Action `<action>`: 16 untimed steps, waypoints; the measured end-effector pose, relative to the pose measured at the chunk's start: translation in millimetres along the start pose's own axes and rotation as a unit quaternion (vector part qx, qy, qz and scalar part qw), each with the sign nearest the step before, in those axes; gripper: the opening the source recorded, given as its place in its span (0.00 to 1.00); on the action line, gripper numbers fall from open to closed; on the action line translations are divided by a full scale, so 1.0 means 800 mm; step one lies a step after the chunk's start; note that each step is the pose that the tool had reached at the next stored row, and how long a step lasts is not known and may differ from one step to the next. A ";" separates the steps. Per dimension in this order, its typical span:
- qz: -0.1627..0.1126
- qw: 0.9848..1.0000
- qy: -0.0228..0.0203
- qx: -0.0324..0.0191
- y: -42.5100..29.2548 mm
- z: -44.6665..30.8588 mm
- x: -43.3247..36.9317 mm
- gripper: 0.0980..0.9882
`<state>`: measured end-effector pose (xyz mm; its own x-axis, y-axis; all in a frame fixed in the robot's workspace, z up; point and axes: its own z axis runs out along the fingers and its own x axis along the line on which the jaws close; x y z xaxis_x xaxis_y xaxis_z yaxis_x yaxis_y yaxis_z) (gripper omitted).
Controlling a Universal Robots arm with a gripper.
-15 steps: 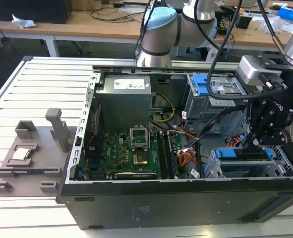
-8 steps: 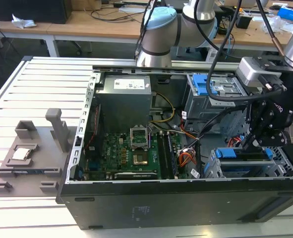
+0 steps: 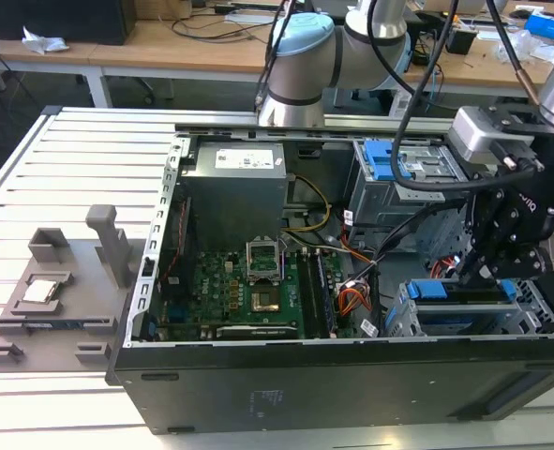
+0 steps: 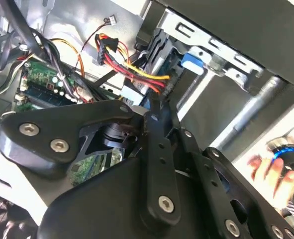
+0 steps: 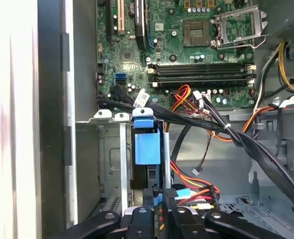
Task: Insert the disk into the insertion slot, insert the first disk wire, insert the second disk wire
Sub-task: 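Insert the second disk wire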
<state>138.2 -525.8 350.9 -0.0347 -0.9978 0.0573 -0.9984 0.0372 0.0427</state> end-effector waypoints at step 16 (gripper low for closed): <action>0.000 1.000 -0.003 0.000 0.0183 -0.0056 0.001 0.01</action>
<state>123.7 -526.0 356.1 -0.0346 -0.9981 0.0516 -0.9984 0.0369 0.0430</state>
